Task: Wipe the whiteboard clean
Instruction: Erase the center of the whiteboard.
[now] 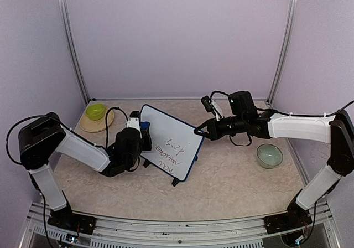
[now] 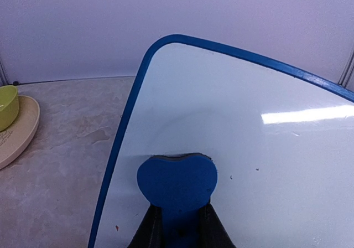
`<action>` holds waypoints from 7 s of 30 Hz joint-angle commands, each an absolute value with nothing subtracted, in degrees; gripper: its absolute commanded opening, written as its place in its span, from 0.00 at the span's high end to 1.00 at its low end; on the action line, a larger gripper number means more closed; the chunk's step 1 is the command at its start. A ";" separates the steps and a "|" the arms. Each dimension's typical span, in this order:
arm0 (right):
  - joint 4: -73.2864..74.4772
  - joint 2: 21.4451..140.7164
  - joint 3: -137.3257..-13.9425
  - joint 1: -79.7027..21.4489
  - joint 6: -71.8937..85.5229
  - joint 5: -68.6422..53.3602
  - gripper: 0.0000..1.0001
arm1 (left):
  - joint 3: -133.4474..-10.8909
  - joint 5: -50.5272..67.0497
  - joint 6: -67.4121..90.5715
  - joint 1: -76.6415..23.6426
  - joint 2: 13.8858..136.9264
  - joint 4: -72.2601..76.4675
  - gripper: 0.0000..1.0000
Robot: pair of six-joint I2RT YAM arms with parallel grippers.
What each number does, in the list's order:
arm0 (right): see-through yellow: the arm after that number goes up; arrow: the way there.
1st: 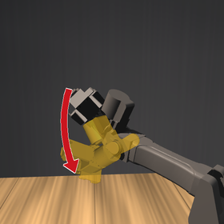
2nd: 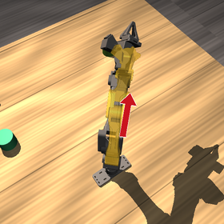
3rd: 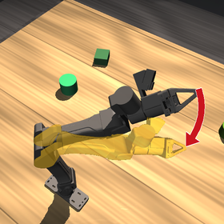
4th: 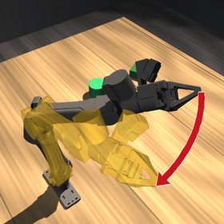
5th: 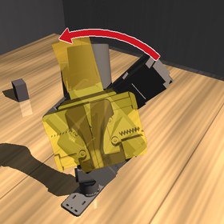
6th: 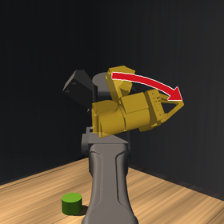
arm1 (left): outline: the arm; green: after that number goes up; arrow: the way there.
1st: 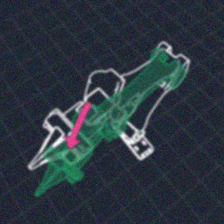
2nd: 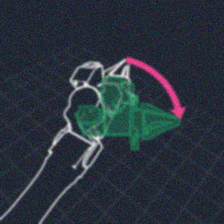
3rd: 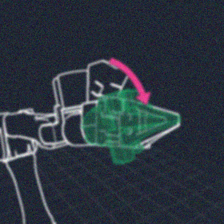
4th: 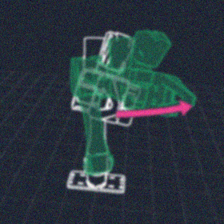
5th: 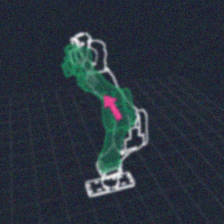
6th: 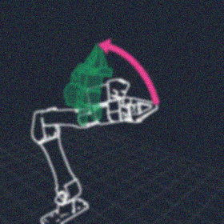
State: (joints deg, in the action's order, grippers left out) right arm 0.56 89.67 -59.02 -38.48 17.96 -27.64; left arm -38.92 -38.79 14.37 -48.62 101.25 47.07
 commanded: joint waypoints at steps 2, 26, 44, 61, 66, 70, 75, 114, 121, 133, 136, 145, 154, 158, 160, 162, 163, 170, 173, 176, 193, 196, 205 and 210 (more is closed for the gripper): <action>7.39 91.19 -56.93 -41.04 12.03 -30.72 1.00 | -40.97 -36.72 14.42 -52.30 103.28 44.87 0.84; 8.97 91.62 -58.41 -41.04 11.24 -30.36 1.00 | -38.36 -40.06 15.36 -50.04 100.04 45.98 0.84; 8.58 91.79 -58.10 -41.04 11.65 -30.39 1.00 | -44.46 -37.68 12.48 -61.87 108.70 47.47 0.85; 7.80 91.28 -56.96 -41.07 11.99 -30.49 1.00 | -37.95 -40.45 11.60 -54.07 105.30 48.95 0.85; 7.72 91.40 -57.26 -41.10 12.10 -30.52 1.00 | -38.24 -38.76 11.30 -55.75 106.28 50.20 0.85; 7.90 91.51 -57.45 -41.13 12.12 -30.54 1.00 | -40.69 -38.75 9.76 -59.12 108.73 50.59 0.85; 7.94 91.57 -57.33 -41.13 12.17 -30.50 1.00 | -44.25 -38.48 8.41 -63.41 111.14 50.21 0.85; 7.85 92.02 -57.49 -41.40 12.37 -30.23 1.00 | -45.95 -38.98 5.96 -64.91 110.16 48.49 0.85; 8.11 91.97 -57.52 -41.46 12.17 -30.15 1.00 | -46.55 -40.08 6.38 -65.45 110.67 47.92 0.85; 8.23 92.21 -57.89 -41.48 11.71 -30.15 1.00 | -41.11 -40.53 10.04 -54.45 103.90 44.11 0.85; 8.27 92.40 -58.09 -41.48 11.71 -30.23 1.00 | -40.94 -39.08 10.62 -54.33 104.02 44.14 0.85; 9.16 92.66 -58.97 -41.48 11.51 -29.99 1.00 | -43.98 -39.75 6.14 -64.13 109.97 49.09 0.85; 8.48 93.00 -58.57 -41.48 12.04 -30.24 1.00 | -47.11 -40.61 3.73 -68.69 113.38 49.76 0.86; 8.53 92.88 -58.49 -41.48 11.94 -30.15 1.00 | -45.36 -40.30 6.41 -65.60 111.76 49.29 0.86; 8.58 92.73 -58.32 -41.48 11.84 -30.10 1.00 | -43.91 -39.62 8.72 -63.01 110.34 48.27 0.86; 8.38 92.69 -58.13 -41.48 11.86 -30.08 1.00 | -42.41 -39.29 10.01 -60.48 108.70 47.50 0.86; 8.29 92.65 -58.06 -41.48 11.89 -30.14 1.00 | -41.81 -39.44 10.15 -59.52 108.17 47.21 0.86; 7.53 92.90 -57.91 -41.48 12.19 -30.39 1.00 | -40.12 -39.98 10.07 -56.65 105.80 45.66 0.86; 7.60 92.93 -58.05 -41.48 12.30 -30.50 1.00 | -40.83 -39.43 10.39 -58.11 106.71 45.64 0.86; 7.74 92.91 -58.14 -41.44 12.30 -30.42 1.00 | -42.32 -39.94 8.98 -61.81 108.57 46.31 0.86; 7.69 92.18 -57.23 -41.57 12.22 -30.15 1.00 | -43.87 -40.42 8.47 -63.26 109.89 46.65 0.86; 7.42 92.03 -56.96 -41.57 12.22 -30.14 1.00 | -42.35 -40.64 9.82 -59.79 108.47 45.20 0.86; 7.17 92.87 -57.43 -41.57 12.30 -30.50 1.00 | -42.40 -40.08 10.02 -60.52 108.73 45.31 0.86; 7.54 92.87 -57.57 -41.57 12.30 -30.33 1.00 | -44.38 -39.10 7.23 -65.79 111.29 48.12 0.86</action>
State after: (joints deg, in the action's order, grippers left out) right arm 0.38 90.67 -59.61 -38.61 18.72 -25.96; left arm -43.00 -43.03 9.47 -61.54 107.31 51.46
